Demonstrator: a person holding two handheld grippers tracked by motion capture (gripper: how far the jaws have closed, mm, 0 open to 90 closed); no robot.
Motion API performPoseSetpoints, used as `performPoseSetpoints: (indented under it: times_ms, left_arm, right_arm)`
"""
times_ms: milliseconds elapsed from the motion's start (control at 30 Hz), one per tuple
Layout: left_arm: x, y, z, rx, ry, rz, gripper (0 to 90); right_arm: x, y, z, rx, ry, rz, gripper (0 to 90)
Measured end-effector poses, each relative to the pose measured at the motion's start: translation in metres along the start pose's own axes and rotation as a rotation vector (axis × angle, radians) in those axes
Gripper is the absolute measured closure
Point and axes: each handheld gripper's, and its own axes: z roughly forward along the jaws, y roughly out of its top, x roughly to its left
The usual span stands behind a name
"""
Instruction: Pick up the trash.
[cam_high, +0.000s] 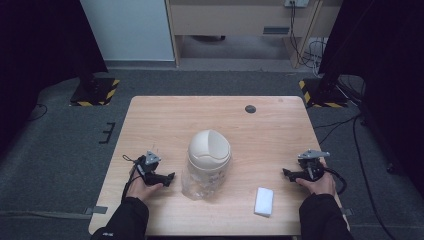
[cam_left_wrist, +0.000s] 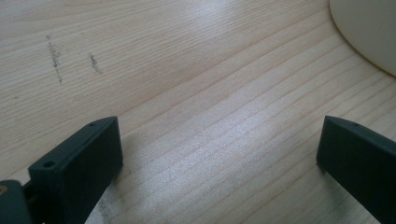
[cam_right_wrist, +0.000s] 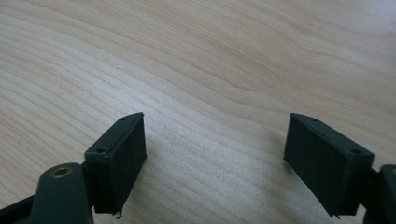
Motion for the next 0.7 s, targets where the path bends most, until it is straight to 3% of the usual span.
performPoseSetpoints:
  times_ms: [67, 200, 400, 500, 700]
  left_arm:
    - [0.000, 0.000, 0.000, 0.000, 0.001, 0.001, 0.0]
    - [0.000, 0.000, 0.000, 0.000, 0.002, 0.000, 0.0]
    - [-0.001, 0.000, 0.000, 0.000, 0.007, -0.004, 0.0]
    - [-0.001, 0.000, 0.000, 0.000, 0.007, -0.004, 0.0]
    - [-0.001, 0.000, 0.000, 0.000, 0.007, -0.005, 0.0]
  right_arm:
    - [0.003, 0.005, -0.003, -0.021, -0.009, -0.017, 23.3]
    - [0.008, 0.015, -0.010, -0.114, -0.002, -0.017, 21.5]
    - [0.015, 0.025, -0.019, -0.155, 0.010, -0.033, 20.5]
    - [0.017, 0.030, -0.022, -0.198, 0.022, -0.002, 19.0]
    - [0.019, 0.037, -0.022, -0.201, 0.034, 0.006, 18.8]
